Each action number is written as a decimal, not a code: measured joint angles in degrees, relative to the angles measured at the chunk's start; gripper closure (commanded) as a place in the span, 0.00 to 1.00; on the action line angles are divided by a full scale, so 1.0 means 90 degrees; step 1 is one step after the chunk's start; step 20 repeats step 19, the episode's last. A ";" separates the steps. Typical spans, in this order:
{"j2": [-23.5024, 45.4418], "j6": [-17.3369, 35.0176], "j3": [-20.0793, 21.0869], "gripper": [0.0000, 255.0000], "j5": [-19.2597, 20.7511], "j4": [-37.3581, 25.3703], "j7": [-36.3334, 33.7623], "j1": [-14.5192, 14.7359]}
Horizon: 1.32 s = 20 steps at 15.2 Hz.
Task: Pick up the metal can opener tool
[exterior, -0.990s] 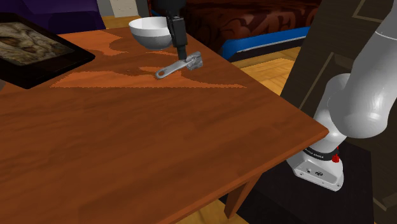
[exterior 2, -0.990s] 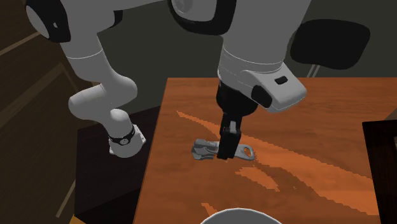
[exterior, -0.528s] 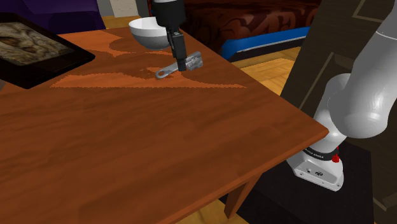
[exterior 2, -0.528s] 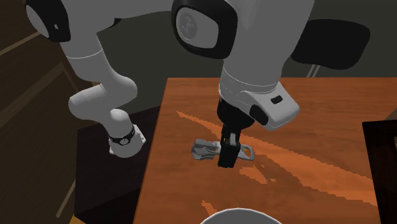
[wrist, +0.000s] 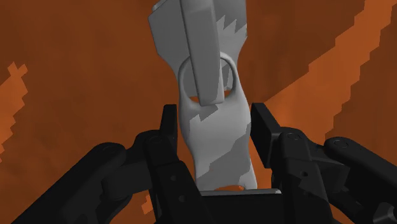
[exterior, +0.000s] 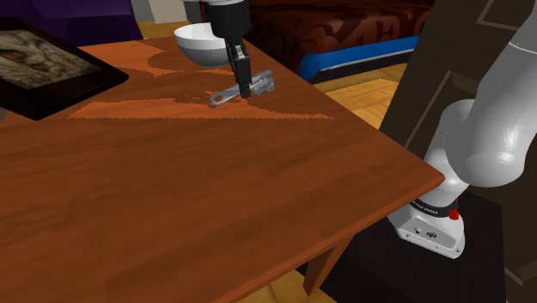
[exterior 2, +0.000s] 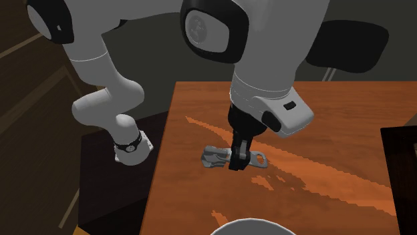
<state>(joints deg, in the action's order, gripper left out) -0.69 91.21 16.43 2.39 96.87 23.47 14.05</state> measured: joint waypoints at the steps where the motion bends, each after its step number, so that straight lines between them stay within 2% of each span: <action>1: 0.0000 0.0000 0.0000 1.00 0.0000 0.0000 0.0000 0.0000; 4: 0.0008 -0.0045 -0.0002 1.00 0.0002 -0.0050 0.0006 -0.0002; 20: 0.0376 -0.1367 0.0044 1.00 0.0106 -0.1722 -0.0026 0.0050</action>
